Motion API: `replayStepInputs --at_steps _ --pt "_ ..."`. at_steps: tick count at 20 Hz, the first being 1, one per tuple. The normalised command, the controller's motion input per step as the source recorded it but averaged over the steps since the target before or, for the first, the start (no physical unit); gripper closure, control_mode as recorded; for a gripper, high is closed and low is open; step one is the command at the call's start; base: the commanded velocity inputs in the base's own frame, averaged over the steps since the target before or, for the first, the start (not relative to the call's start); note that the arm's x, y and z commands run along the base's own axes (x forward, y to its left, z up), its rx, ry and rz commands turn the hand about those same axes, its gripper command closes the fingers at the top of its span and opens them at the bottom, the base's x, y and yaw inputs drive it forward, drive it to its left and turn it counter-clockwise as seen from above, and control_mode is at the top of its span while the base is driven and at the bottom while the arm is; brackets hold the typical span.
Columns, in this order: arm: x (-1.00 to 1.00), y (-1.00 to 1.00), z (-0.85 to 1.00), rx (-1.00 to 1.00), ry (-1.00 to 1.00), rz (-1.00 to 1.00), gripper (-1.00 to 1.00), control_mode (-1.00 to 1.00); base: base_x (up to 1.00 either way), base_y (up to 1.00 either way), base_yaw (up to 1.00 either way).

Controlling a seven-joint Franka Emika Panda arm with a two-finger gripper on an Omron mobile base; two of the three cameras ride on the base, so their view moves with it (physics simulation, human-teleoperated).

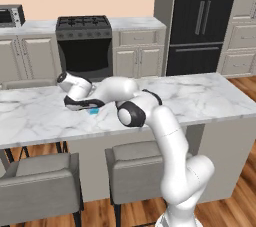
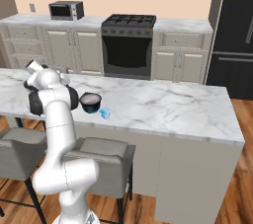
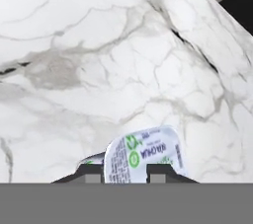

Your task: Stack the yogurt containers by placing the smaller containers on top of the larger containers.

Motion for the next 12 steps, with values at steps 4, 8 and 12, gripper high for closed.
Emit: replayStepInputs --at_steps 4,8,12 --pt "-0.11 0.00 0.34 -0.01 0.00 -0.07 1.00 -1.00 0.00 0.00 0.00" --pt "-0.08 0.00 0.29 -0.04 0.00 -0.07 1.00 -1.00 0.00 0.00 0.00" --pt "-0.02 0.00 0.32 -0.07 0.00 -0.04 1.00 -1.00 0.00 0.00 0.00"
